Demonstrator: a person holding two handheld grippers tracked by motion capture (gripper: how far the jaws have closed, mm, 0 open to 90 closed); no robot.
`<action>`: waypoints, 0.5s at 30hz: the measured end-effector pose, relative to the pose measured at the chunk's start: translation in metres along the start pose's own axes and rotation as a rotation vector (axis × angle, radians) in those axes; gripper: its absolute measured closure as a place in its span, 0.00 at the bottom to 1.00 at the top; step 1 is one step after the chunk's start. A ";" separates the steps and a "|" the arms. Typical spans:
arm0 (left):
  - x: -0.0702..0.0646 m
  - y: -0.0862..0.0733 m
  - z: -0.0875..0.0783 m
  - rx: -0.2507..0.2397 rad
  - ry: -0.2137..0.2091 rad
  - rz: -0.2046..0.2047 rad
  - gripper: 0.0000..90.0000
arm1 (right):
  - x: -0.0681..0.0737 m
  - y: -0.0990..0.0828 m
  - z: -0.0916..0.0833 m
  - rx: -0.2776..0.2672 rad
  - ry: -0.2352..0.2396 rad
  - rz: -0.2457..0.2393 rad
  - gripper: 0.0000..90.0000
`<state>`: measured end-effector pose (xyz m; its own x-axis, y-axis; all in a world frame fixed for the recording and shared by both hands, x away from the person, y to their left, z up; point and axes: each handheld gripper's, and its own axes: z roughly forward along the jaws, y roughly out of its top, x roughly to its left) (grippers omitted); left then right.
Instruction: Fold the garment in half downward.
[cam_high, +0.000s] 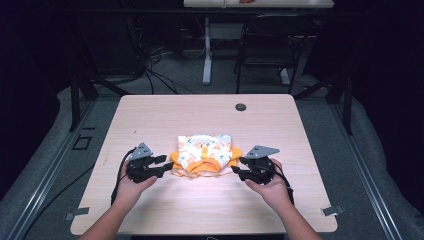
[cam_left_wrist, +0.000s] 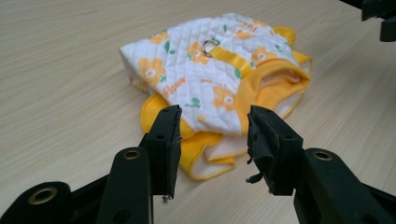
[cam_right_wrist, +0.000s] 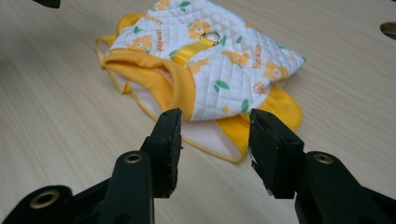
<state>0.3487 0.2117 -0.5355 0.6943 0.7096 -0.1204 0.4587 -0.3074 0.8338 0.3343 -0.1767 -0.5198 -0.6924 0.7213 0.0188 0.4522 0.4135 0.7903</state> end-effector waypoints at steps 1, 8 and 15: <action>0.001 -0.004 -0.002 -0.004 0.001 -0.012 0.61 | 0.000 -0.004 -0.002 -0.002 -0.006 0.009 0.60; 0.010 -0.021 -0.012 0.008 0.018 -0.073 0.60 | -0.004 -0.018 -0.015 -0.006 -0.011 0.045 0.59; 0.015 -0.030 -0.017 -0.003 0.029 -0.084 0.59 | -0.010 -0.032 -0.012 -0.004 -0.014 0.078 0.58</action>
<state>0.3363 0.2425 -0.5538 0.6370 0.7508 -0.1749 0.5133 -0.2439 0.8228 0.3198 -0.2041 -0.5382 -0.6470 0.7591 0.0713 0.5021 0.3538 0.7891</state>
